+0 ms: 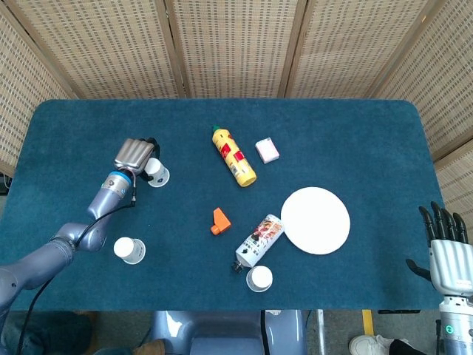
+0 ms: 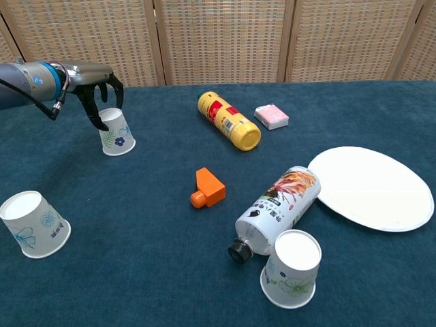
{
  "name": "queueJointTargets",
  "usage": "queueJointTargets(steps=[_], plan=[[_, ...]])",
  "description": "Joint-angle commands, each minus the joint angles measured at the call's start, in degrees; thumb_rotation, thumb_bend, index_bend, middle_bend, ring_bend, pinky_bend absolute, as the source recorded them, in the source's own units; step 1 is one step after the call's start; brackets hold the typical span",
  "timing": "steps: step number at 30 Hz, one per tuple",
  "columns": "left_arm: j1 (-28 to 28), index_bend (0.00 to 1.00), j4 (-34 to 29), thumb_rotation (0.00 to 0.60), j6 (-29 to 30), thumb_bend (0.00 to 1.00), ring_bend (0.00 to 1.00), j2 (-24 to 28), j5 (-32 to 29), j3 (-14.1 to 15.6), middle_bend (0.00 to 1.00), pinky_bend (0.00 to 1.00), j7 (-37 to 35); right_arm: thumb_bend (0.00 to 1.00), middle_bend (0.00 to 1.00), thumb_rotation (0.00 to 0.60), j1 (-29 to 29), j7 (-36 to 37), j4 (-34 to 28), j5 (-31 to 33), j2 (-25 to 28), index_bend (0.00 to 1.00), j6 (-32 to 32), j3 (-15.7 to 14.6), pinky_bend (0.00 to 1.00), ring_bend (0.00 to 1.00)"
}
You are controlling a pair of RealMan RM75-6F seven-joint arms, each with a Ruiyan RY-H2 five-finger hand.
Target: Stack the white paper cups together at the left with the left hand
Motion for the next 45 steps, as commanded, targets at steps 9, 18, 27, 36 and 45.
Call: queueJointTargets(steps=[9, 18, 27, 36, 45], plan=[[1.0, 0.6, -3.8, 0.6, 2.0, 0.04, 0.46, 3.1, 0.6, -0.2, 0.4, 0.47, -2.6, 0.0, 0.0, 0.6, 0.0, 0.6, -0.2, -0.5, 0.3, 0.0, 0.5, -0.3, 0.0, 0.0], [7.1, 0.59, -23.3, 0.6, 9.6, 0.04, 0.46, 17.8, 7.2, 0.2, 0.4, 0.47, -8.6, 0.0, 0.0, 0.6, -0.5, 1.2, -1.0, -2.4, 0.8, 0.0, 1.8, -1.2, 0.0, 0.0], [19.0, 0.59, -44.3, 0.6, 20.7, 0.04, 0.46, 36.0, 23.6, 8.0, 0.4, 0.47, -18.2, 0.0, 0.0, 0.6, -1.4, 2.3, -2.3, -6.1, 1.6, 0.0, 3.9, -2.5, 0.0, 0.0], [26.8, 0.59, -46.8, 0.6, 31.8, 0.04, 0.46, 42.6, 38.4, 16.1, 0.4, 0.47, -24.2, 0.0, 0.0, 0.6, -2.1, 3.9, -2.8, -8.4, 2.4, 0.0, 5.1, -3.6, 0.0, 0.0], [29.0, 0.59, -47.4, 0.6, 33.8, 0.04, 0.46, 43.2, 41.5, 18.4, 0.4, 0.47, -22.2, 0.0, 0.0, 0.6, -2.7, 4.9, -3.1, -10.3, 2.9, 0.0, 6.3, -4.2, 0.0, 0.0]])
